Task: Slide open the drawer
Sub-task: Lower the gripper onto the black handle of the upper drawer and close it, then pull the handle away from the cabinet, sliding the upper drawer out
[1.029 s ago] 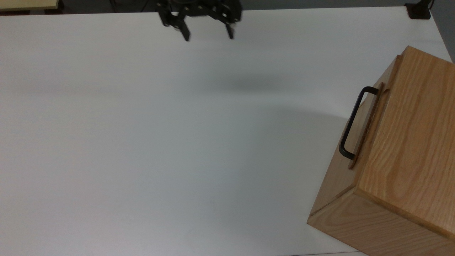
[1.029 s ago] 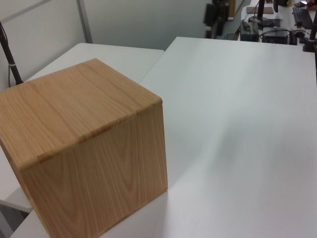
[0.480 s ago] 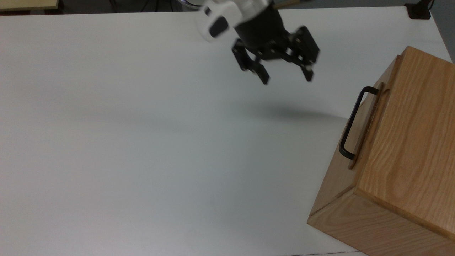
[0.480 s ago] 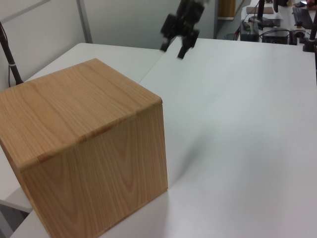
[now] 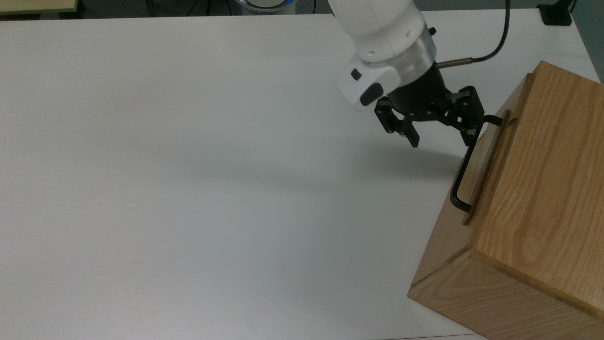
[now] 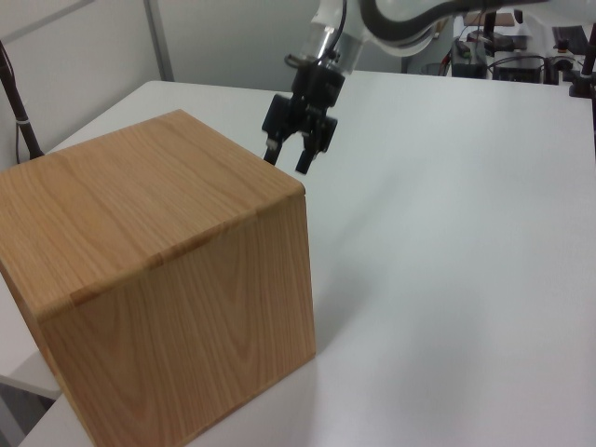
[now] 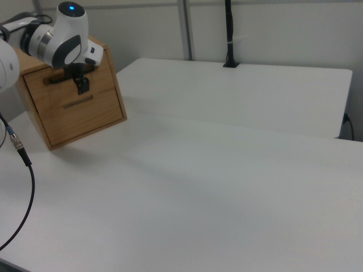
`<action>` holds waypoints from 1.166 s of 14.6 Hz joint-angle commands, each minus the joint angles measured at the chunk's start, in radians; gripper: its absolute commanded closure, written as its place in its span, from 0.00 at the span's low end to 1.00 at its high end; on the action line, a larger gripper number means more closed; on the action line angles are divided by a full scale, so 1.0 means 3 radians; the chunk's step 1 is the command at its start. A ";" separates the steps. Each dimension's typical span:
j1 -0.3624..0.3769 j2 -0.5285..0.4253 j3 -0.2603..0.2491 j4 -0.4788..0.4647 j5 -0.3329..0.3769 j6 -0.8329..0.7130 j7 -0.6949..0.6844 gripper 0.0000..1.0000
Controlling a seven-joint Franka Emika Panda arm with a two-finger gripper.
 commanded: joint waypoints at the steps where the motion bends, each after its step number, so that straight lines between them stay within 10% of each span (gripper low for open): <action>1: 0.0078 0.0176 -0.0053 0.0238 0.0276 0.0121 0.0124 0.16; 7: 0.0078 0.0227 -0.0083 0.0243 0.0584 0.0244 0.0109 0.24; 11: 0.0195 0.0247 -0.0180 0.0238 0.0574 0.0275 0.0088 0.99; 17: 0.0221 0.0196 -0.0364 0.0223 0.0574 0.0265 0.0262 1.00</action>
